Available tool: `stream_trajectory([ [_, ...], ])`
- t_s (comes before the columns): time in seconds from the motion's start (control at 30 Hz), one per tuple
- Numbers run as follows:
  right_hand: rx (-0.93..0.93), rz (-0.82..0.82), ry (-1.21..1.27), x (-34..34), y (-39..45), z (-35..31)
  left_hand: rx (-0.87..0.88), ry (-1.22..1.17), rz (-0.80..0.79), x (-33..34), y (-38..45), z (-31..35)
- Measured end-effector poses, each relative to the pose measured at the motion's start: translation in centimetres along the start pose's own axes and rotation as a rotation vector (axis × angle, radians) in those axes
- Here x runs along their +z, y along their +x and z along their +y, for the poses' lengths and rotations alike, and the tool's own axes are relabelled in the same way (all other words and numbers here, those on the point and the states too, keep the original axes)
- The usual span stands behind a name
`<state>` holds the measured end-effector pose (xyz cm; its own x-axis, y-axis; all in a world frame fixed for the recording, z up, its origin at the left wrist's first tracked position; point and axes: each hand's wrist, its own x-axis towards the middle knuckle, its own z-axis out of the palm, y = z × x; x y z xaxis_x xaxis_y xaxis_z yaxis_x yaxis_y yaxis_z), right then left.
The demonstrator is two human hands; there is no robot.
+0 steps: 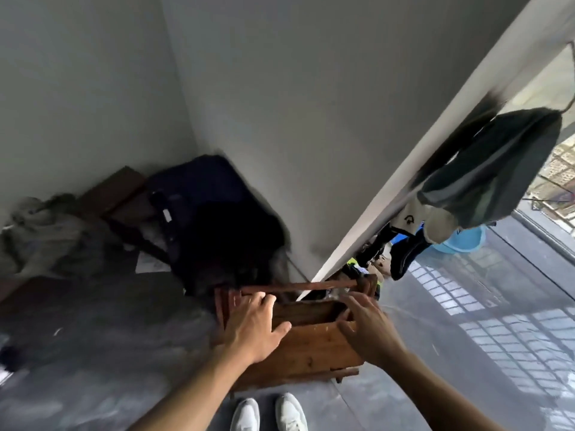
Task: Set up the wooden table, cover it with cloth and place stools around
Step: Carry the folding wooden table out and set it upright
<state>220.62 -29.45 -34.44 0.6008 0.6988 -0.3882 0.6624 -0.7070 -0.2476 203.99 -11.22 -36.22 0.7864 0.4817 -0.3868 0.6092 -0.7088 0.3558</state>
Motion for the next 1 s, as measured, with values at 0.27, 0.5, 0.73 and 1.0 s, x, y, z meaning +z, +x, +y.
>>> stream_trajectory([
  [0.27, -0.198, -0.112, -0.274, 7.5, 8.8, 5.0, -0.058, 0.008, 0.101, 7.8, 7.7, 0.5],
  [0.5, -0.211, -0.114, -0.279, 12.7, 14.7, 7.9, -0.067, 0.112, 0.074, 14.6, 13.3, -2.0],
  [0.73, -0.22, -0.023, -0.3, 15.7, 15.7, 8.8, -0.092, 0.171, 0.076, 16.3, 13.7, -1.4],
  [1.0, -0.218, 0.099, -0.282, 17.1, 9.5, 9.2, 0.015, 0.246, 0.254, 17.4, 8.9, -1.0],
])
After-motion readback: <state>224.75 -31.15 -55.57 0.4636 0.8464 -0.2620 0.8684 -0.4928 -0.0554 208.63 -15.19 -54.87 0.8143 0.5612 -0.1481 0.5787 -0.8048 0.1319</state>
